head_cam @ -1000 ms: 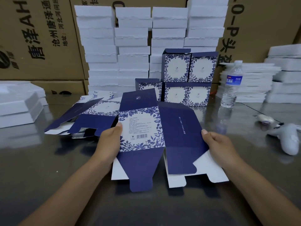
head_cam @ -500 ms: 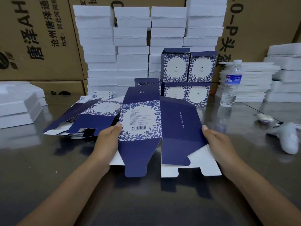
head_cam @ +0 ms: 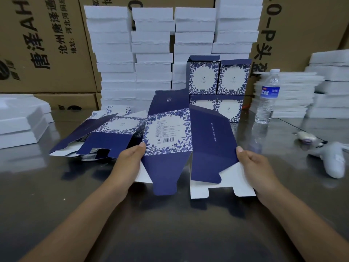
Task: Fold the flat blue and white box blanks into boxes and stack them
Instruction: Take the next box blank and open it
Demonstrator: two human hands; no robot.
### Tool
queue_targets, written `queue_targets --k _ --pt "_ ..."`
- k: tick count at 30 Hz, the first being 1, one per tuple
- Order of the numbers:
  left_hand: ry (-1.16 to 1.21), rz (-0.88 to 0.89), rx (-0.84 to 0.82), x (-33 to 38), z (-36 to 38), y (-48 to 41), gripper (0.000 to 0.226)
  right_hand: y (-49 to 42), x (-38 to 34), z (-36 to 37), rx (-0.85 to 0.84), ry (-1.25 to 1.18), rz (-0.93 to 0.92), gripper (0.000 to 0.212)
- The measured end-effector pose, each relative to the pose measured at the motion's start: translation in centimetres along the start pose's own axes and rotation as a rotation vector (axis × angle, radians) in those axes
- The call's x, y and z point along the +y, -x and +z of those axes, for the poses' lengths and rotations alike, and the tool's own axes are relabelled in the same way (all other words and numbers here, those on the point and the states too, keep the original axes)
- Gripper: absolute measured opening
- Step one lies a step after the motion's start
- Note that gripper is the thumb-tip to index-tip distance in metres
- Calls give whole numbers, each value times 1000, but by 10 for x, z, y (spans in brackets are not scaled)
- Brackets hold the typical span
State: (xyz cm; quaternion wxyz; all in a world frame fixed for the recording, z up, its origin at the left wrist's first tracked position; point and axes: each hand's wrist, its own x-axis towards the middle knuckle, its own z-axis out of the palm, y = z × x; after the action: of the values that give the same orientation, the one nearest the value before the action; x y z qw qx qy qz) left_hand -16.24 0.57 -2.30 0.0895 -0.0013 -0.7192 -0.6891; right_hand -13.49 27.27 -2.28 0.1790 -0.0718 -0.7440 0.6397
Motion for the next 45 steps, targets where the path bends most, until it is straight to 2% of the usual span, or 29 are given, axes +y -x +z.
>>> queue_targets --k 6,10,17,22,25,27,28,29,31,32,35,37,39,41,45 --pt "43 -15 84 1 -3 -2 43 3 -4 3 -68 -84 49 39" --pt "83 -27 87 0 -4 -2 37 5 -2 4 -109 -14 20 39" --pt "146 -115 14 4 -1 -3 40 2 -1 1 -88 -67 49 42" --pt "49 -77 -12 3 0 0 39 2 2 5 -118 128 -71 53" --pt "55 -86 11 4 -3 -2 36 4 6 6 -75 335 -188 44" --pt "52 -90 33 4 -3 -2 33 4 8 7 -92 371 -202 30" --pt "55 -96 34 5 -3 -1 30 5 9 7 -126 363 -186 36" --pt "72 -107 16 6 -2 0 28 5 10 6 -167 352 -169 53" --pt "141 -142 -93 8 -2 3 27 4 15 5 -227 393 -170 86" --pt "179 -159 -168 9 -1 4 32 4 16 4 -251 428 -193 95" --pt "216 -183 -355 10 4 8 52 5 19 3 -333 498 -279 107" --pt "158 -162 -422 8 11 9 58 8 17 5 -374 504 -324 112" --pt "83 -120 -437 5 18 11 51 9 14 8 -365 472 -353 104" --pt "3 -62 -469 1 19 13 45 9 12 10 -296 429 -367 82" --pt "-329 98 -633 -7 12 16 88 10 8 13 -173 332 -377 45"
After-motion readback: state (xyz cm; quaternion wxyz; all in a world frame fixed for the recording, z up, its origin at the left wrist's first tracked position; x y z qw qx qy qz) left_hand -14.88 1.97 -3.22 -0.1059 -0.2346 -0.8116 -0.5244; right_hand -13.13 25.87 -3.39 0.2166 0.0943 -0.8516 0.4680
